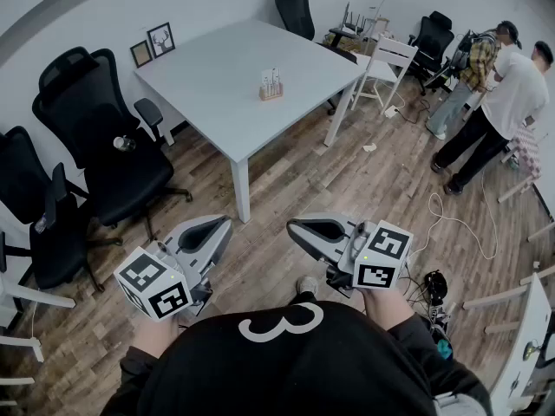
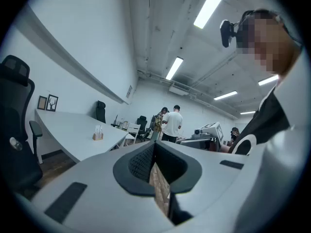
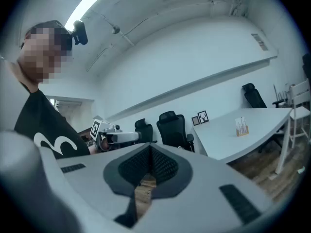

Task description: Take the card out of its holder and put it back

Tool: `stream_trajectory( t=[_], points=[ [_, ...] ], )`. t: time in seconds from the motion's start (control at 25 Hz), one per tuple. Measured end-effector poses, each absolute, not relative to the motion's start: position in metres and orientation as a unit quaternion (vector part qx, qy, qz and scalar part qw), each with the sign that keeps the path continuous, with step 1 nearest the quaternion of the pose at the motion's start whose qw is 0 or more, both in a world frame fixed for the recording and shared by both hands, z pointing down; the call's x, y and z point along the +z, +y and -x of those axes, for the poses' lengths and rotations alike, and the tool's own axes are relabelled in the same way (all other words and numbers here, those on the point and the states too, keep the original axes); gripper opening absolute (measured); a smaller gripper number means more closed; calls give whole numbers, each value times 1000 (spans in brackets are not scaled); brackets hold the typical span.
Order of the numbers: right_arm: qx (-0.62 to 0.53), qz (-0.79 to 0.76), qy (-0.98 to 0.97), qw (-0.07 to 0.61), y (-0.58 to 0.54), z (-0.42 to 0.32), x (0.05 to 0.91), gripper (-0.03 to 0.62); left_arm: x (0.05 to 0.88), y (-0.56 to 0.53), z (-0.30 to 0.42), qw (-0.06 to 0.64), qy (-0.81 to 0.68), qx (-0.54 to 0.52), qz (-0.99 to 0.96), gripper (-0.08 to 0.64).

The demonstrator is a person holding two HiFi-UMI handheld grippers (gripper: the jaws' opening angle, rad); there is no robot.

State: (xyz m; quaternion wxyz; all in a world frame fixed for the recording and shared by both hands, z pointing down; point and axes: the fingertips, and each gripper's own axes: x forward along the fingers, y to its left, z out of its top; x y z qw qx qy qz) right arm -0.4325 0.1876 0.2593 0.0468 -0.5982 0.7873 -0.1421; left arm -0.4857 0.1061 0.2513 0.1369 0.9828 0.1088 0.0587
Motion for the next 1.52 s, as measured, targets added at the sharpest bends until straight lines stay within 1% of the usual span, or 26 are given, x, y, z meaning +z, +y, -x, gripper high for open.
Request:
stream_trajectory(
  t=[0.4, 0.6, 0.84, 1.0, 1.12, 1.36, 1.52],
  points=[
    [-146, 595, 788, 56, 193, 376, 265, 8, 252, 120, 426, 125, 121, 65, -983, 12],
    [-147, 584, 795, 69, 190, 351, 269, 8, 259, 120, 399, 135, 116, 67, -982, 12],
    [-162, 556, 809, 105, 199, 291, 269, 8, 262, 129, 331, 139, 112, 83, -980, 12],
    [-166, 558, 804, 119, 210, 252, 272, 9, 267, 140, 285, 148, 129, 94, -976, 12],
    [-172, 569, 794, 131, 226, 219, 276, 8, 273, 154, 250, 141, 148, 105, -973, 12],
    [-177, 588, 778, 130, 255, 153, 278, 9, 269, 178, 185, 141, 159, 99, -972, 12],
    [-183, 584, 780, 129, 255, 139, 283, 9, 274, 179, 172, 146, 155, 102, -972, 12]
  ],
)
